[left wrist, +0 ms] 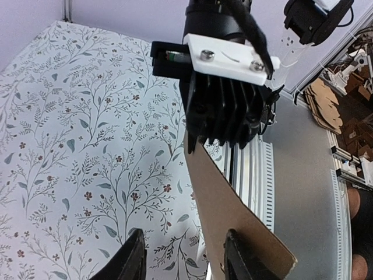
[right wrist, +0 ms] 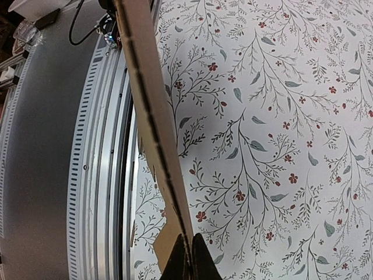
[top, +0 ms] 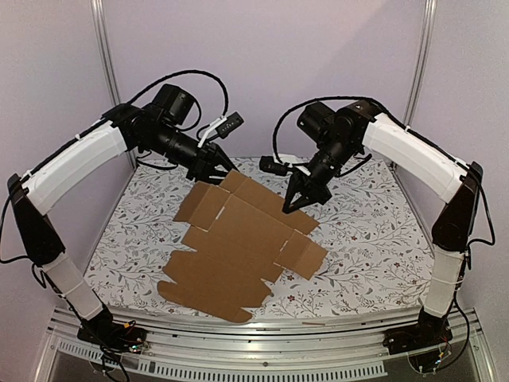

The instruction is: Fold the paper box

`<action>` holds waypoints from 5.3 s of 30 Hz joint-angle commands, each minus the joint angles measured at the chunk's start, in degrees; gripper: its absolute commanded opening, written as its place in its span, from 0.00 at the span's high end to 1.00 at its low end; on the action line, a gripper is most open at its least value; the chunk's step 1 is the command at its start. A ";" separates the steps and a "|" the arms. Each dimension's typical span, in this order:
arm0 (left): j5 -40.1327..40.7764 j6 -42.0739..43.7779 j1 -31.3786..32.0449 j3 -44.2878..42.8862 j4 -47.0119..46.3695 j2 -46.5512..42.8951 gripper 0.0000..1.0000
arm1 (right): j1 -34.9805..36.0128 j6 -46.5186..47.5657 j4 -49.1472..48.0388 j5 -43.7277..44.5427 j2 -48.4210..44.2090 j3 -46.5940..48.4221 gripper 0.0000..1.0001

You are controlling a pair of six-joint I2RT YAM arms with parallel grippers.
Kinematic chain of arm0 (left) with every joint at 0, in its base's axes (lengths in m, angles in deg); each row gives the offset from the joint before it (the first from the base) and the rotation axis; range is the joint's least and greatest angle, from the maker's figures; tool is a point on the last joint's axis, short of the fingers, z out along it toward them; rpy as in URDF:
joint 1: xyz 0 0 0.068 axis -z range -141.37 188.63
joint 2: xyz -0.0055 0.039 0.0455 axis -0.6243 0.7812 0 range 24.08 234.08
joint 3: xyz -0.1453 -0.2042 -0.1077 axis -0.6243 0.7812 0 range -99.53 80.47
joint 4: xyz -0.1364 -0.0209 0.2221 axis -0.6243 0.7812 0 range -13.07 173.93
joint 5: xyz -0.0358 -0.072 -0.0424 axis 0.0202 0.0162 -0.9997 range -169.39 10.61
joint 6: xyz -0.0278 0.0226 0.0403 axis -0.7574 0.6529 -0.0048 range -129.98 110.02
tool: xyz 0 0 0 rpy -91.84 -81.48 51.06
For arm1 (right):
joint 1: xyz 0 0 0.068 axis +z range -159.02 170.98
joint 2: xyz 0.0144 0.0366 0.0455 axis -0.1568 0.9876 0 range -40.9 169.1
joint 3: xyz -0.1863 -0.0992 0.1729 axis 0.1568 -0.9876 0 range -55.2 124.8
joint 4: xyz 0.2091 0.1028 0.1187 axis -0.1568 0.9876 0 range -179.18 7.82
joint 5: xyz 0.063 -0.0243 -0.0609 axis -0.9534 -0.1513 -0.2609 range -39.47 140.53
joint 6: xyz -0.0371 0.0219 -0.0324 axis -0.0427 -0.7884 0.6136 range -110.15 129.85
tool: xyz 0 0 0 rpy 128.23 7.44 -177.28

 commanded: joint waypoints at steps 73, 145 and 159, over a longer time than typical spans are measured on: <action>-6.88 -19.33 -0.81 21.22 -38.25 -9.24 1.00 | -18.34 -0.28 3.56 -15.09 -14.63 -20.94 0.66; -15.24 -60.19 -9.27 37.91 -85.82 4.16 1.00 | -19.13 -4.19 6.45 -41.41 -0.99 -12.94 0.53; -19.63 -57.62 -8.74 38.39 -85.06 1.82 1.00 | -26.51 -6.36 3.61 -34.25 -3.20 -12.34 0.55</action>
